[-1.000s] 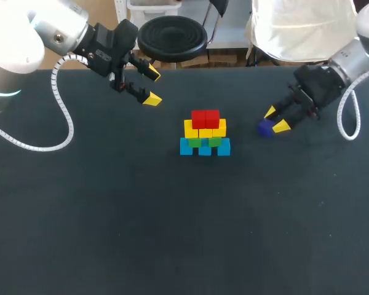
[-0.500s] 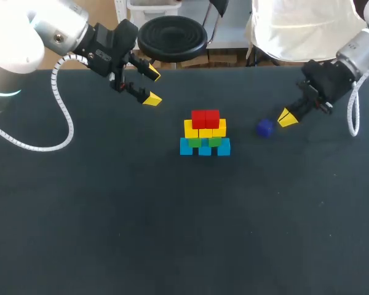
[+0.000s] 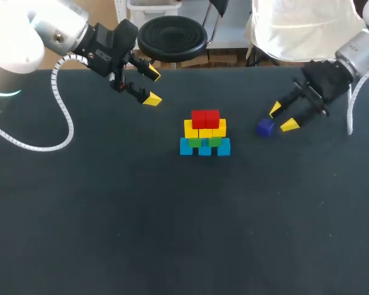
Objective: Place the blue cubes, place green cubes on the blue cubes, place the yellow cubes on the green cubes, then place the red cubes on the yellow cubes, and place purple cube on the red cubes.
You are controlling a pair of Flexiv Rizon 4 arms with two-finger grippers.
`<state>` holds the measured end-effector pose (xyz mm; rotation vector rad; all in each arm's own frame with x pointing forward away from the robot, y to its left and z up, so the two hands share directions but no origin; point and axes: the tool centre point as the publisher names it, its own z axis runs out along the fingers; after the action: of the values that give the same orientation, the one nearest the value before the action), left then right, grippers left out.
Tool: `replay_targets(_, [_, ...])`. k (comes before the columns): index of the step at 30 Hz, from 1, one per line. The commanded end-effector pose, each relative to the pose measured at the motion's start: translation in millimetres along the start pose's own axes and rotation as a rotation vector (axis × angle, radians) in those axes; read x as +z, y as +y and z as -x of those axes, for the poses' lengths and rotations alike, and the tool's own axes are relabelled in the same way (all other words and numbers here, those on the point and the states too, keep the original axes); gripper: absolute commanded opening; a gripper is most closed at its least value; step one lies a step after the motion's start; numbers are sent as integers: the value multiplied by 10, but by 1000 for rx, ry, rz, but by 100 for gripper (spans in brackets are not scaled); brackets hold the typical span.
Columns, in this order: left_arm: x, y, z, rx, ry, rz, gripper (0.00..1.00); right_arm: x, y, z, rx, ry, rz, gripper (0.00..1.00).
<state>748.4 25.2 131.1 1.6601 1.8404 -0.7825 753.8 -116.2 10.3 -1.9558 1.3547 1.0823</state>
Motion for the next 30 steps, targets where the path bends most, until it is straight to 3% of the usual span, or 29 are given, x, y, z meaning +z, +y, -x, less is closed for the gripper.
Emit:
replay_targets(1, [1, 11, 0, 1, 2, -2, 100, -80, -140, 17, -65, 42, 104, 100])
replay_targets(14, [1, 11, 0, 1, 2, -2, 100, -68, -280, 108, -117, 81, 155, 100])
replay_targets(22, [1, 11, 0, 1, 2, -2, 100, 12, -413, 130, -141, 97, 265, 100])
replay_targets(30, [1, 11, 0, 1, 2, -2, 100, 11, -492, 99, -134, 58, 383, 100])
